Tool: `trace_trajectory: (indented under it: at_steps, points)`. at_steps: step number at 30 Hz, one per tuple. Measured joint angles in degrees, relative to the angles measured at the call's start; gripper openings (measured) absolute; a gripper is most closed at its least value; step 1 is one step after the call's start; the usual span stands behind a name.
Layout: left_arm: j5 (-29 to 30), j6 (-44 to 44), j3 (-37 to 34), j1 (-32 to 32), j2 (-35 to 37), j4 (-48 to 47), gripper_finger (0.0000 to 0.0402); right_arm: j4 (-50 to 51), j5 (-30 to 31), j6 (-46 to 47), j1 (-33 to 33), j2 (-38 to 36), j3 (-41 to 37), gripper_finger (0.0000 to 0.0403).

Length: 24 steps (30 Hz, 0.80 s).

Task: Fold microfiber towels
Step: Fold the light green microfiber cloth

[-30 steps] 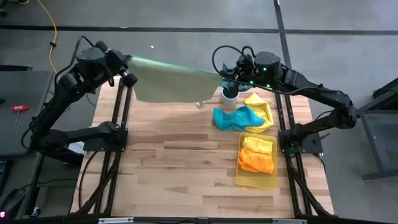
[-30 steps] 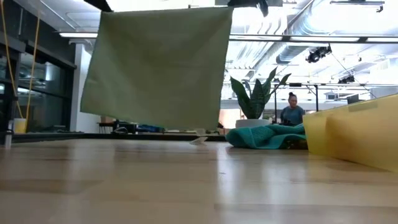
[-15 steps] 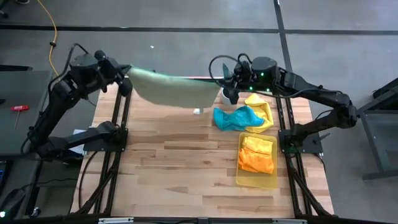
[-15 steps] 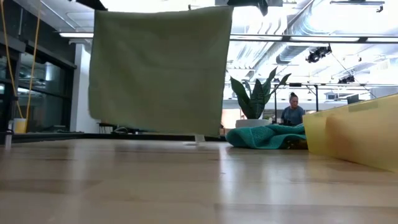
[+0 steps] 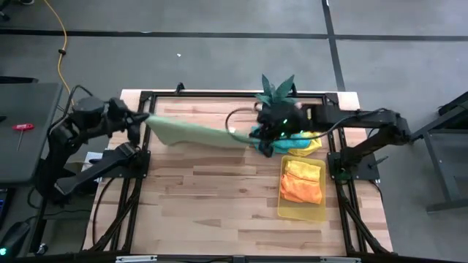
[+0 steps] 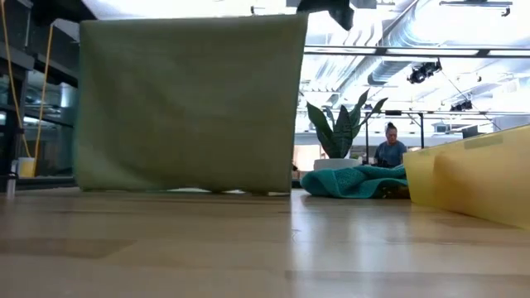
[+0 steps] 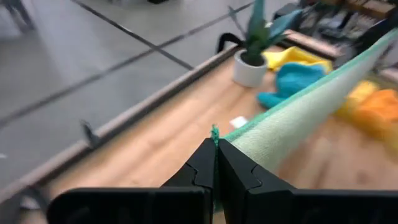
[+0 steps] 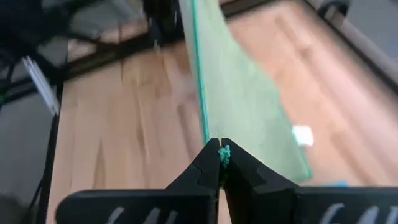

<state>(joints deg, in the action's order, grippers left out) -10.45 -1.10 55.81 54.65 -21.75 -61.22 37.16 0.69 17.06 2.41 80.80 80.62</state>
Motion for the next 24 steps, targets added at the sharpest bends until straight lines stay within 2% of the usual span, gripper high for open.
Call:
trace_trajectory:
  at_steps: [9,14,19,24]
  points:
    - [-11.56,-12.13,-7.10,0.09,11.81,-8.79,0.0000,0.65,-0.26,8.90,-7.35,8.21,0.00,0.0000]
    - [-16.94,-17.42,-8.39,1.62,17.27,-14.29,0.0000,2.84,-0.67,11.08,-10.41,10.08,0.00,0.0000]
    - [-22.79,-19.86,-8.35,9.34,21.30,-14.46,0.0000,6.09,2.70,11.21,-11.62,9.33,0.00,0.0000]
    - [-32.86,-14.06,-8.30,21.76,20.80,-15.36,0.0000,7.08,5.11,9.58,-11.43,6.71,0.00,0.0000]
